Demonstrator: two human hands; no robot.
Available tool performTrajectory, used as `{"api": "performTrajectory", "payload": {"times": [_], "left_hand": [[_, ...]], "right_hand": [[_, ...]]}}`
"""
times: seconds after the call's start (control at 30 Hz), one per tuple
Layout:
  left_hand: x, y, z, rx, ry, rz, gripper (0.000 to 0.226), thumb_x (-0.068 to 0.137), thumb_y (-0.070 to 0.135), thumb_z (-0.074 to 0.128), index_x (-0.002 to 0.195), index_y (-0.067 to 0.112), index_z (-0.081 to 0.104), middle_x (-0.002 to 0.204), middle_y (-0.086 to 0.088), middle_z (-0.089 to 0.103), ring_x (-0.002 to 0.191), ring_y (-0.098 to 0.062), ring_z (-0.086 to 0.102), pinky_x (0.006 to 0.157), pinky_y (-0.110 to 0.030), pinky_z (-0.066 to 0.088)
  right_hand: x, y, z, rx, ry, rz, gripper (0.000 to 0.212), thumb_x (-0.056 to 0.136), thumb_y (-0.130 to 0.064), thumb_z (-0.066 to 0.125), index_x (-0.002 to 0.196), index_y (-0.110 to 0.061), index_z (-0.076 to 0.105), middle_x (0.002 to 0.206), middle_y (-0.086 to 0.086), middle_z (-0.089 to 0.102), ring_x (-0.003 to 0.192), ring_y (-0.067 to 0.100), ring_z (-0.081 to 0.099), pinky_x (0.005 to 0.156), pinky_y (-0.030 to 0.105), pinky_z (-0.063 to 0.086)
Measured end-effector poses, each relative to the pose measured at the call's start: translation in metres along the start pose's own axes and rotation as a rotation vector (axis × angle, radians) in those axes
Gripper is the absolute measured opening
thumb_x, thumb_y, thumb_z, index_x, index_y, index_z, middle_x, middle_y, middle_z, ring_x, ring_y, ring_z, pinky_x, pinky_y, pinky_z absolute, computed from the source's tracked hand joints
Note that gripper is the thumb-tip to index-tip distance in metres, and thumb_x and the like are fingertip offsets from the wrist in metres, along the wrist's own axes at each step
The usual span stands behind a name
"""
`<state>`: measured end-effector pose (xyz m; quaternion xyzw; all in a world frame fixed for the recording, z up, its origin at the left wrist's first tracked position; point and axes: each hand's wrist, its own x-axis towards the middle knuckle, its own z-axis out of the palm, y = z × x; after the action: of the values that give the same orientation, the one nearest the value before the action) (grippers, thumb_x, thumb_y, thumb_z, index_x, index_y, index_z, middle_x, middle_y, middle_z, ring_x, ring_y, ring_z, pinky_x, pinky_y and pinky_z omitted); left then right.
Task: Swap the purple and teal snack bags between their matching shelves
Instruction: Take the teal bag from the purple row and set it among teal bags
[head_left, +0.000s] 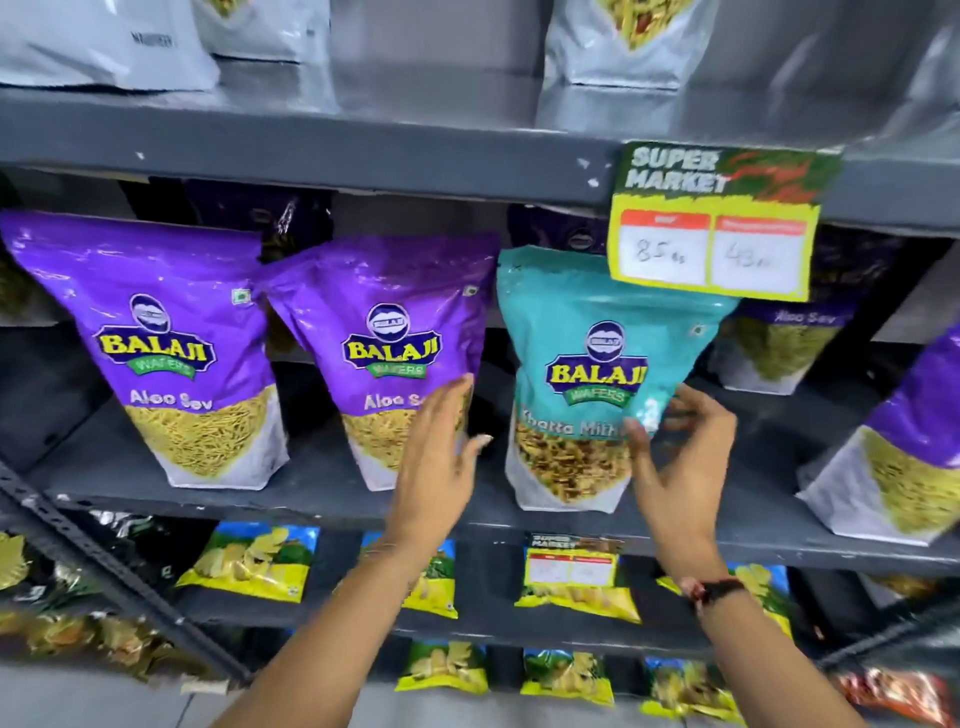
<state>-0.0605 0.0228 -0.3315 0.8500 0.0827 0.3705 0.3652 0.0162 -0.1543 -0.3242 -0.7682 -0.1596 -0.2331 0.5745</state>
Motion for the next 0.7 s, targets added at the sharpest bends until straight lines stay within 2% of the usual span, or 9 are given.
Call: {"api": "performTrajectory", "payload": {"times": [0.07, 0.1, 0.13, 0.2, 0.23, 0.3, 0.43, 0.6, 0.7], "left_hand": [[0.007, 0.01, 0.02, -0.065, -0.21, -0.158, 0.071, 0.07, 0.019, 0.069, 0.13, 0.006, 0.033, 0.137, -0.019, 0.043, 0.127, -0.022, 0.037, 0.105, -0.017, 0.023], [0.01, 0.013, 0.029, -0.083, -0.301, -0.248, 0.081, 0.068, 0.018, 0.072, 0.133, 0.005, 0.026, 0.141, -0.019, 0.036, 0.131, -0.025, 0.034, 0.106, -0.024, 0.024], [0.013, 0.015, 0.036, -0.091, -0.362, -0.307, 0.088, 0.066, 0.016, 0.074, 0.135, 0.006, 0.02, 0.144, -0.018, 0.033, 0.132, -0.027, 0.032, 0.104, -0.025, 0.024], [0.019, 0.015, 0.049, -0.128, -0.417, -0.365, 0.088, 0.064, 0.008, 0.074, 0.135, 0.007, 0.021, 0.14, -0.016, 0.04, 0.128, -0.026, 0.037, 0.091, -0.018, 0.028], [0.021, 0.015, 0.054, -0.132, -0.426, -0.386, 0.083, 0.065, 0.006, 0.073, 0.133, 0.008, 0.025, 0.136, -0.015, 0.045, 0.124, -0.025, 0.041, 0.084, -0.016, 0.03], [0.024, 0.014, 0.059, -0.115, -0.418, -0.425, 0.068, 0.067, 0.004, 0.071, 0.126, 0.006, 0.036, 0.129, -0.014, 0.053, 0.118, -0.027, 0.048, 0.083, -0.019, 0.033], [0.022, 0.013, 0.062, -0.114, -0.344, -0.449, 0.057, 0.064, 0.002, 0.072, 0.115, 0.003, 0.046, 0.12, -0.017, 0.06, 0.11, -0.029, 0.053, 0.088, -0.029, 0.039], [0.009, 0.024, 0.056, -0.117, -0.3, -0.408, 0.055, 0.061, 0.002, 0.075, 0.111, 0.004, 0.05, 0.113, -0.016, 0.063, 0.105, -0.029, 0.056, 0.085, -0.031, 0.042], [0.001, 0.036, 0.044, -0.145, -0.304, -0.378, 0.055, 0.059, 0.006, 0.077, 0.107, 0.006, 0.052, 0.112, -0.015, 0.065, 0.104, -0.028, 0.057, 0.088, -0.04, 0.049]], "right_hand": [[0.017, 0.022, -0.014, 0.007, -0.049, 0.122, 0.08, 0.065, -0.05, 0.062, 0.127, -0.011, 0.031, 0.115, 0.003, 0.035, 0.099, 0.013, 0.042, 0.088, 0.03, 0.039], [0.025, 0.032, -0.019, 0.027, -0.142, 0.199, 0.09, 0.061, -0.052, 0.066, 0.131, -0.011, 0.026, 0.123, 0.004, 0.034, 0.11, 0.017, 0.04, 0.094, 0.032, 0.036], [0.031, 0.041, -0.021, 0.059, -0.282, 0.276, 0.093, 0.063, -0.043, 0.07, 0.135, -0.012, 0.02, 0.131, 0.004, 0.032, 0.121, 0.018, 0.036, 0.1, 0.032, 0.032], [0.038, 0.05, -0.022, 0.116, -0.583, 0.347, 0.086, 0.071, -0.016, 0.071, 0.137, -0.015, 0.015, 0.142, 0.001, 0.028, 0.133, 0.016, 0.027, 0.107, 0.032, 0.028], [0.04, 0.054, -0.021, 0.132, -0.686, 0.363, 0.081, 0.071, -0.01, 0.07, 0.135, -0.016, 0.02, 0.143, 0.002, 0.031, 0.133, 0.017, 0.029, 0.109, 0.034, 0.029], [0.041, 0.057, -0.017, 0.155, -0.779, 0.426, 0.069, 0.07, -0.006, 0.07, 0.125, -0.019, 0.031, 0.134, 0.006, 0.045, 0.126, 0.019, 0.04, 0.107, 0.038, 0.034], [0.035, 0.059, -0.011, 0.16, -0.74, 0.438, 0.061, 0.068, -0.006, 0.072, 0.116, -0.024, 0.039, 0.125, 0.006, 0.055, 0.119, 0.023, 0.049, 0.104, 0.047, 0.04], [0.021, 0.048, -0.025, 0.146, -0.679, 0.388, 0.055, 0.068, -0.003, 0.071, 0.109, -0.024, 0.041, 0.114, 0.003, 0.057, 0.113, 0.023, 0.054, 0.095, 0.036, 0.044], [0.011, 0.035, -0.04, 0.14, -0.637, 0.356, 0.053, 0.068, -0.003, 0.071, 0.108, -0.022, 0.041, 0.11, 0.001, 0.057, 0.104, 0.019, 0.055, 0.084, 0.026, 0.046]]}}
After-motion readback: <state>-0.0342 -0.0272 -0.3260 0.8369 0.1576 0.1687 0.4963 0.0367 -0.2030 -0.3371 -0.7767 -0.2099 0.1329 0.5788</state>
